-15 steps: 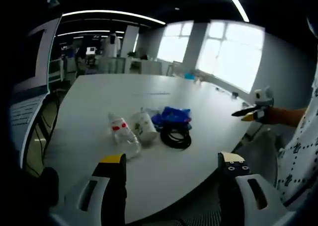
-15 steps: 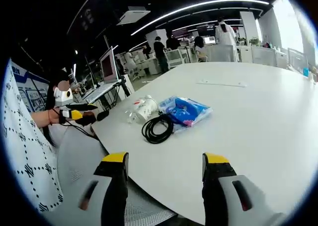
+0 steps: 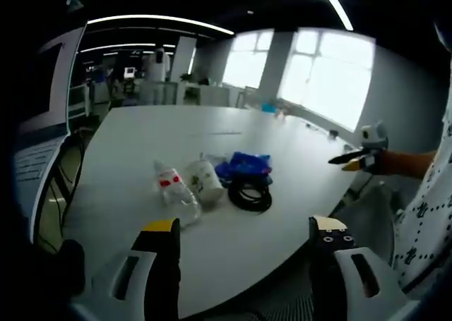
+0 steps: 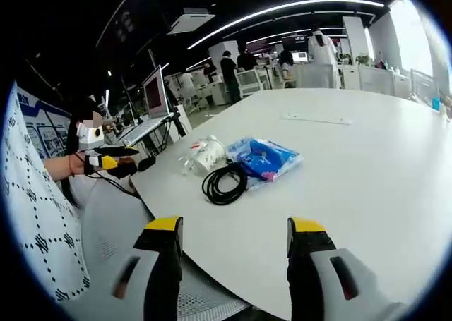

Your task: Arrange the tabletop items into an orderly group along one side of the table until the central work area is clear of visible clutter.

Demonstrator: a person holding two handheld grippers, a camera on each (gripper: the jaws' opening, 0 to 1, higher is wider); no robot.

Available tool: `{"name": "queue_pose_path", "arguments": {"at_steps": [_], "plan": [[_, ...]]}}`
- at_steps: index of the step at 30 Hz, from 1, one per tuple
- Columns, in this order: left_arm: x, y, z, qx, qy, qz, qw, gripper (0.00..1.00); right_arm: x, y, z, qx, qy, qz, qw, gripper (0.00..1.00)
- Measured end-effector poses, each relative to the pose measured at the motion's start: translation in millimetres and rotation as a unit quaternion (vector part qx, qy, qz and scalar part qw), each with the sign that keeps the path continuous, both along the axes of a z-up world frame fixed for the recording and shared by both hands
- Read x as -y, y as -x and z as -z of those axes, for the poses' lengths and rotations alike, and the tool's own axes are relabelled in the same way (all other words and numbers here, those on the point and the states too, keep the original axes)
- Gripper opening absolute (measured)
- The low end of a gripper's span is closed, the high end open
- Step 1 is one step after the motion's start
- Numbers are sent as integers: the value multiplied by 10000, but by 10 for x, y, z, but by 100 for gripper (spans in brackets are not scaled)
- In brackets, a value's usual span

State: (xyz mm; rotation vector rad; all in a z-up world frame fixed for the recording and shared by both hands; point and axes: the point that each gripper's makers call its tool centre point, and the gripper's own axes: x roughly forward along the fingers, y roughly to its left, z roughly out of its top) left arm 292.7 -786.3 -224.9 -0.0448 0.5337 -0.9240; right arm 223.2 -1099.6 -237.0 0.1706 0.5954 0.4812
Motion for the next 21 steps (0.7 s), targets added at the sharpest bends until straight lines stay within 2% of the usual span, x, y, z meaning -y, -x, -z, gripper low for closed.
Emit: {"name": "queue_pose_path", "arguments": {"at_steps": [21], "plan": [[30,-28,-8,4,-36,51,10000,71,21,-38,-25,30,-2,40,10000,58]]}}
